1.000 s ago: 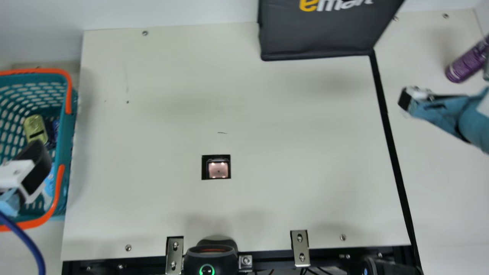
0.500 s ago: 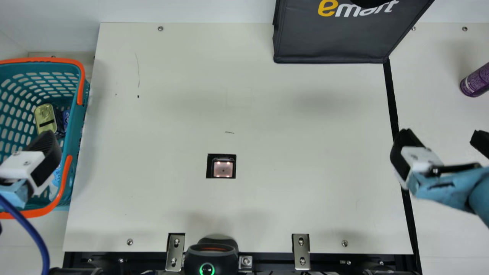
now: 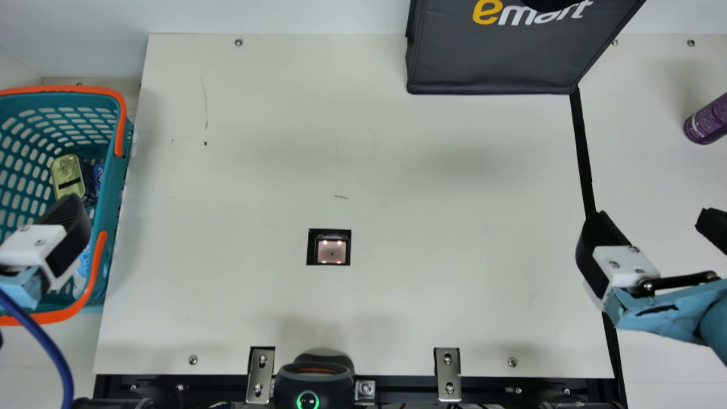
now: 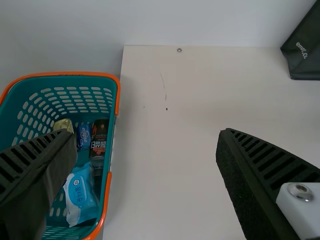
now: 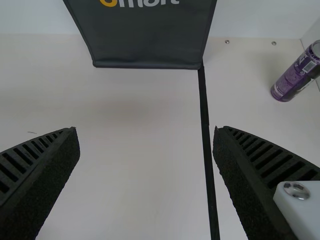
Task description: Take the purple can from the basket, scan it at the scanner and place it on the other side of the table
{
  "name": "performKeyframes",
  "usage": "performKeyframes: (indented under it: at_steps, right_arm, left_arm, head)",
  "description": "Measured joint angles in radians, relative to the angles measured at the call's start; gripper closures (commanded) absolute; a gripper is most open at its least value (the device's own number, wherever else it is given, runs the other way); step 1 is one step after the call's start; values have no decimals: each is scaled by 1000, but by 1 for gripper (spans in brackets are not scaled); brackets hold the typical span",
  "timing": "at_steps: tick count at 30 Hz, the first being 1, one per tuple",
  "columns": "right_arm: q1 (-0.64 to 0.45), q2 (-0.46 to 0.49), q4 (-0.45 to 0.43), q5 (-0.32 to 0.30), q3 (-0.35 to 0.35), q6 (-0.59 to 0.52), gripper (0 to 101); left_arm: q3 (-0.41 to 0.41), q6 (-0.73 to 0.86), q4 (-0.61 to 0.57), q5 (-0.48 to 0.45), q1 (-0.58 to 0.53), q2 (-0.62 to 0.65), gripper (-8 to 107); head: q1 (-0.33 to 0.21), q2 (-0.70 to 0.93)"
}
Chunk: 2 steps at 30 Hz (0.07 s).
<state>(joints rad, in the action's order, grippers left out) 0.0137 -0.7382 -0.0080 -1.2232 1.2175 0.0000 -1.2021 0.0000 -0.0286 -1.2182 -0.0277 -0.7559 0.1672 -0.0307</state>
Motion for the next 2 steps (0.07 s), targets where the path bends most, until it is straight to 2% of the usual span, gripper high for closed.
performKeyframes:
  at_steps: [2]
  right_arm:
    - [0,0,0,0,0,0,6]
  left_arm:
    - [0,0,0,0,0,0,9]
  head:
    - [0,2]
